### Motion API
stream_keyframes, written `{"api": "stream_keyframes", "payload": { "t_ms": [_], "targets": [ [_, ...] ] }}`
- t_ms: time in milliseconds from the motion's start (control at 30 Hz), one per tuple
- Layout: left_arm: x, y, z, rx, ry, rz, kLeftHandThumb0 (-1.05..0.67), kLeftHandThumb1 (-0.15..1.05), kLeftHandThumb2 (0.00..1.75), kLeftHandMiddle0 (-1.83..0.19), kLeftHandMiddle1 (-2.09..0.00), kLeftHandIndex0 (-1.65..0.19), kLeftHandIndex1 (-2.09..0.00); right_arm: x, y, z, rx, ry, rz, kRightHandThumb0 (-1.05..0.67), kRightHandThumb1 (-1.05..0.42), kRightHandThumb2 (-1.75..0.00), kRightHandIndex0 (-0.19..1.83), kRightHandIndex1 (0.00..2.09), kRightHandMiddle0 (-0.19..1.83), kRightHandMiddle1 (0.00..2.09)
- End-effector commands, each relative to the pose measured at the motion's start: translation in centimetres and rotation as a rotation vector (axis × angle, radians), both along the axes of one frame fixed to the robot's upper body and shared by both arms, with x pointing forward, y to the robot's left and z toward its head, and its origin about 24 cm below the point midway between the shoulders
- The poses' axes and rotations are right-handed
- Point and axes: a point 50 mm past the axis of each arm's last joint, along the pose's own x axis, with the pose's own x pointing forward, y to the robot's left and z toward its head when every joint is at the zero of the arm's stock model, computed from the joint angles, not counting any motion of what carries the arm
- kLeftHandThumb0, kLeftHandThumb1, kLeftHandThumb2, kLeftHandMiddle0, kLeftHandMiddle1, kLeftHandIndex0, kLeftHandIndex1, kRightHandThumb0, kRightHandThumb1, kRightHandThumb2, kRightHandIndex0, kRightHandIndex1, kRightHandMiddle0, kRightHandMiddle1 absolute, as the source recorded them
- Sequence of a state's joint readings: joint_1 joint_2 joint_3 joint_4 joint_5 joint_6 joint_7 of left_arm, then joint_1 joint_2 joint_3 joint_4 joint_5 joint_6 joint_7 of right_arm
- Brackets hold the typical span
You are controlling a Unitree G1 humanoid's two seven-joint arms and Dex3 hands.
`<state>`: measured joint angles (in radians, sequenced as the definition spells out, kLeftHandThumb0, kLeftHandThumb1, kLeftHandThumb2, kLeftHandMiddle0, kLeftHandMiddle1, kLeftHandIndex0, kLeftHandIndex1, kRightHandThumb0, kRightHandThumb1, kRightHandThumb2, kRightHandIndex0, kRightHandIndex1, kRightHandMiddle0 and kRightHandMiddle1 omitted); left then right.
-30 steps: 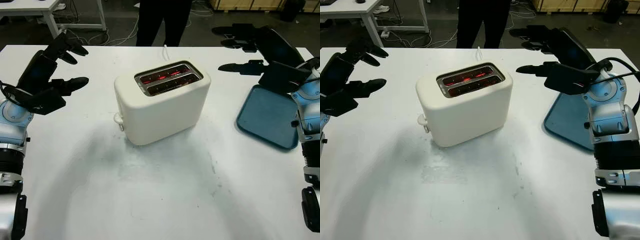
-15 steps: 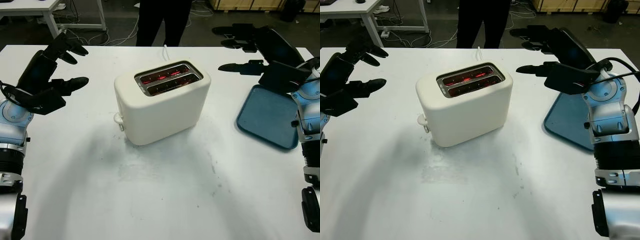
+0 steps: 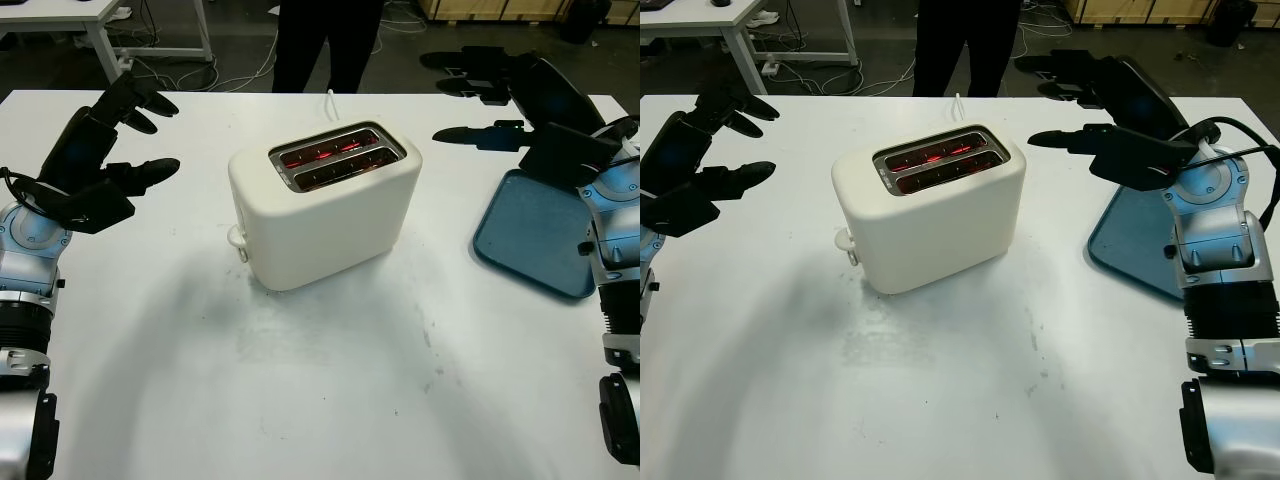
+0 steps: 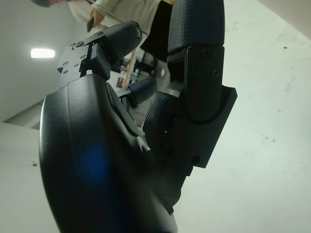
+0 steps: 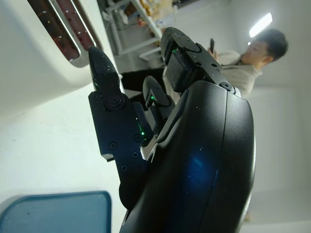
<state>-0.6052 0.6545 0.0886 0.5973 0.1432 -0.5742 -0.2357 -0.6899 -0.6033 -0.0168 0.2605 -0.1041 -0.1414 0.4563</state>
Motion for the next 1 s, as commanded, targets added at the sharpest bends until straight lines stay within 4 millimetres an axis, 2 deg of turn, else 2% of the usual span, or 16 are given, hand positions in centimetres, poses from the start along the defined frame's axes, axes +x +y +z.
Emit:
{"api": "stream_keyframes", "payload": {
  "t_ms": [0,967],
  "targets": [
    [-0.09,0.11,-0.06,-0.033,0.002,0.001,-1.05,0.92,0.41,0.0,-1.54,0.0,-1.37,-0.13,-0.16,-0.59,0.021,0.004,0.012,-0.29,-0.86,-0.01,0.48,0.0,0.46,0.0],
    [0.06,-0.14,-0.2,-0.06,0.006,-0.025,-1.05,0.92,0.39,0.0,-1.52,0.0,-1.37,-0.12,-0.48,-1.43,0.096,0.032,0.011,-0.22,-0.88,0.0,0.44,0.0,0.44,0.0]
  ]
}}
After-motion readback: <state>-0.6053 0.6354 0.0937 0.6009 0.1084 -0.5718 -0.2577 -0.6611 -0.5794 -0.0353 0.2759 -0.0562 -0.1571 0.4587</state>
